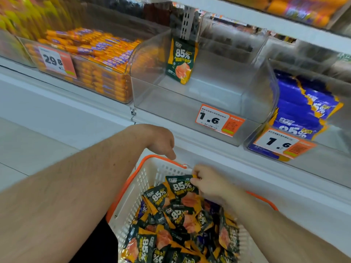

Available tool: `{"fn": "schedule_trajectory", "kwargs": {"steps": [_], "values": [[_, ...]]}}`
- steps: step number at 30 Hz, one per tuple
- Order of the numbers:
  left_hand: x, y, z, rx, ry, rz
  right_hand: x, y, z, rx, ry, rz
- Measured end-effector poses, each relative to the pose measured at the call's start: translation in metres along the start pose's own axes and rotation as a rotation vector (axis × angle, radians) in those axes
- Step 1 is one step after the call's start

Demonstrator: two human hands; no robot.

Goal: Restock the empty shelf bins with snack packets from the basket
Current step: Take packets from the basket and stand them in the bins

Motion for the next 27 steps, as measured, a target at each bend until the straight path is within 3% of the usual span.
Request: {"fn": "schedule_trajectory", "kwargs": {"steps": [6,10,13,19,24,27], "values": [[-0.010,0.003,0.009,0.062,0.246,-0.069,-0.072,0.022,0.051,-0.110,-0.403,-0.090],[-0.026,0.008,0.000,0.168,0.348,-0.214,-0.098,0.032,0.075,-0.155,-0.593,-0.139],[-0.049,0.019,0.002,0.219,0.501,-0.383,-0.111,0.038,0.088,-0.208,-0.629,-0.132],[-0.082,0.045,-0.001,0.385,1.025,-0.569,-0.133,0.045,0.114,-0.215,-0.583,-0.123],[-0.111,0.064,0.038,0.084,0.758,-1.215,-0.168,0.034,0.132,-0.077,-0.966,-0.088],[-0.121,0.066,0.056,-0.095,0.459,-1.361,-0.198,0.010,0.138,-0.022,-0.992,-0.171]]}}
Point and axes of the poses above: each hand's wrist, its own y-axis away from the middle knuckle, its own x-axis out of the palm, z = x × y, the point moved 7 cm from there along -y, towards the middle knuckle
